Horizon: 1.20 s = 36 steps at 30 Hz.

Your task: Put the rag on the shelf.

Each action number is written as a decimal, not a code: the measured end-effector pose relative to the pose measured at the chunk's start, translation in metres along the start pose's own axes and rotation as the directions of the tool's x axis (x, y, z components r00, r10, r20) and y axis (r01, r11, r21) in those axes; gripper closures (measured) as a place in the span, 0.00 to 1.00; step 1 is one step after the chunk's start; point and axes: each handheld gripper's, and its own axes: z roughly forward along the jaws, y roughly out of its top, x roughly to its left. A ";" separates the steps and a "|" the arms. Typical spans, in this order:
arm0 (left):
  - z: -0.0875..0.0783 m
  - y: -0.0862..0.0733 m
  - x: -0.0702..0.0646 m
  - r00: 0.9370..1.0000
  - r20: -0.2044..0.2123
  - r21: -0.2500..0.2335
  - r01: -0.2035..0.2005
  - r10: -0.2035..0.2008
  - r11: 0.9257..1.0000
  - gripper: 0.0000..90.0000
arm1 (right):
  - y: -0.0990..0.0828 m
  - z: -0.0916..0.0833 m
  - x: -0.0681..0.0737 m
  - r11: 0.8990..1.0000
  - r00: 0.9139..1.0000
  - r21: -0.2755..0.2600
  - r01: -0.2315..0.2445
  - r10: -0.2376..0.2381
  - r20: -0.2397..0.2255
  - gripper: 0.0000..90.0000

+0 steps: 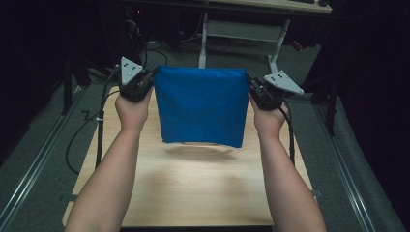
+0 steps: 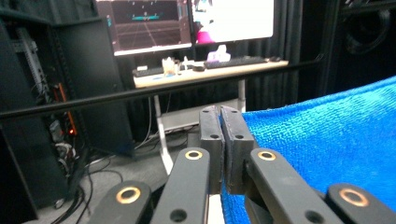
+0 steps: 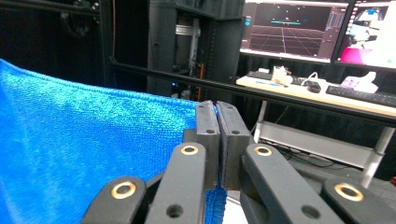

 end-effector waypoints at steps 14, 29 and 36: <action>0.036 -0.058 -0.003 1.000 0.018 0.207 -0.009 0.006 0.978 0.99 | -0.040 0.035 -0.011 0.987 1.000 0.163 0.006 -0.008 0.012 0.99; 0.036 -0.106 -0.007 0.998 0.055 0.290 0.009 -0.026 0.957 0.99 | -0.089 0.039 -0.011 0.964 1.000 0.265 -0.004 0.008 -0.013 0.99; 0.033 -0.119 -0.011 0.997 0.074 0.308 0.008 -0.033 0.951 0.99 | -0.105 0.036 -0.010 0.958 1.000 0.285 -0.010 0.017 -0.020 0.99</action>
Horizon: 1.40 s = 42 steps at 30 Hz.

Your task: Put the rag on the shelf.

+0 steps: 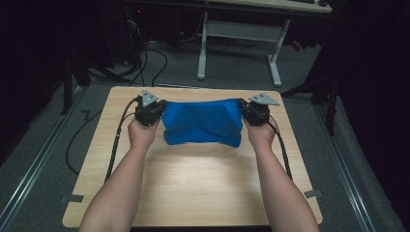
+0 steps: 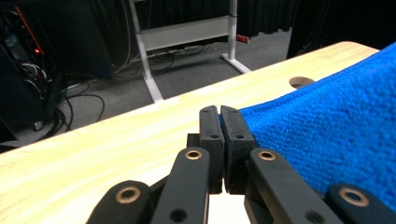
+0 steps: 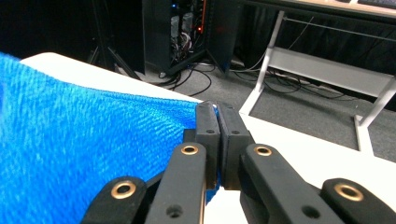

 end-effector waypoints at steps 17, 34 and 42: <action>0.006 -0.031 -0.006 0.999 0.033 0.054 0.018 -0.019 0.998 0.99 | -0.030 0.006 0.003 0.998 1.000 0.057 -0.006 0.007 -0.024 0.99; 0.010 -0.061 -0.010 0.997 0.067 0.112 0.039 -0.047 0.993 0.98 | -0.068 0.014 0.004 0.992 0.998 0.118 -0.046 0.050 -0.034 0.98; 0.005 -0.063 -0.008 0.996 0.061 0.109 0.055 -0.062 0.992 0.92 | -0.069 0.012 0.002 0.991 0.998 0.117 -0.061 0.064 -0.024 0.87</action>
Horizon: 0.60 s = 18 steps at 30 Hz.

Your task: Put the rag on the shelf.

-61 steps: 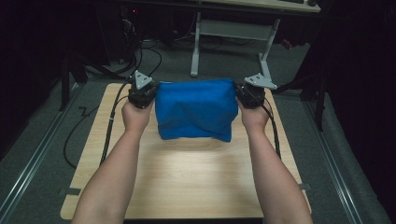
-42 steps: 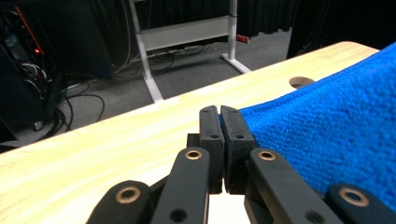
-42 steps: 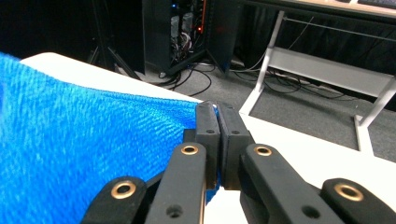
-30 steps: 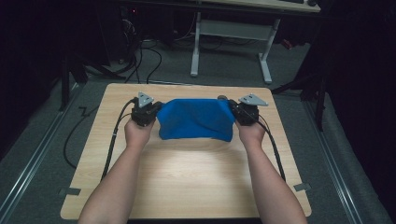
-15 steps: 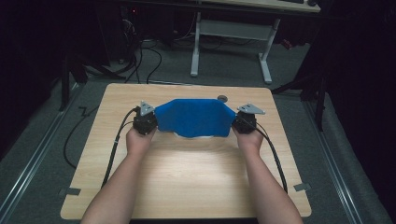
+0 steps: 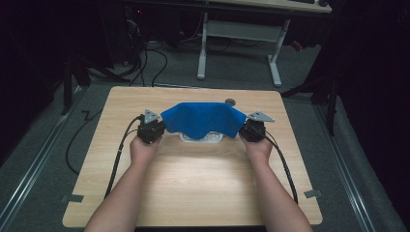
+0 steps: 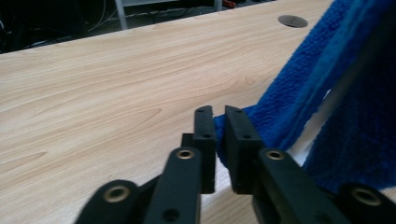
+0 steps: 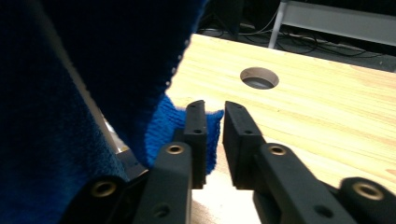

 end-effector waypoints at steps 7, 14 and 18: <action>-0.013 -0.001 0.007 1.000 -0.010 -0.022 0.020 -0.020 1.000 0.80 | 0.001 -0.012 -0.007 0.999 1.000 -0.029 -0.017 0.018 0.024 0.81; -0.025 -0.005 0.010 0.999 -0.031 -0.046 0.029 -0.030 0.999 0.71 | -0.002 -0.022 -0.014 1.000 0.999 -0.013 -0.017 0.018 0.038 0.79; -0.030 -0.006 0.012 0.999 -0.044 -0.043 0.024 -0.026 0.999 0.66 | 0.001 -0.028 -0.015 1.000 0.999 -0.022 -0.007 0.008 0.045 0.78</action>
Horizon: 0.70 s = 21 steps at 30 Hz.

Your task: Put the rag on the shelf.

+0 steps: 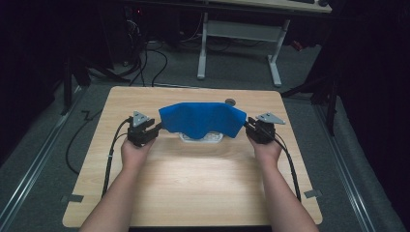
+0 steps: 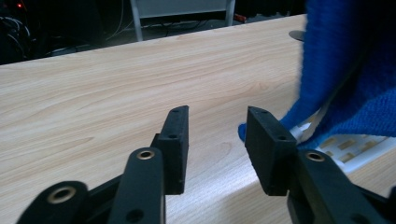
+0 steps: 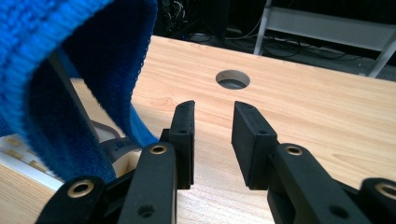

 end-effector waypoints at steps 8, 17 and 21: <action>-0.011 0.002 0.003 1.000 -0.001 -0.010 -0.003 0.003 1.000 0.60 | 0.002 -0.009 -0.004 1.000 1.000 -0.008 0.002 -0.001 0.009 0.77; -0.018 -0.007 0.012 1.000 -0.018 0.001 0.017 -0.017 1.000 0.59 | -0.005 -0.017 -0.012 1.000 1.000 -0.006 -0.006 0.006 0.030 0.75; -0.022 -0.010 0.013 1.000 -0.027 0.006 0.013 -0.013 1.000 0.58 | -0.007 -0.024 -0.014 1.000 0.999 -0.025 0.002 -0.001 0.041 0.72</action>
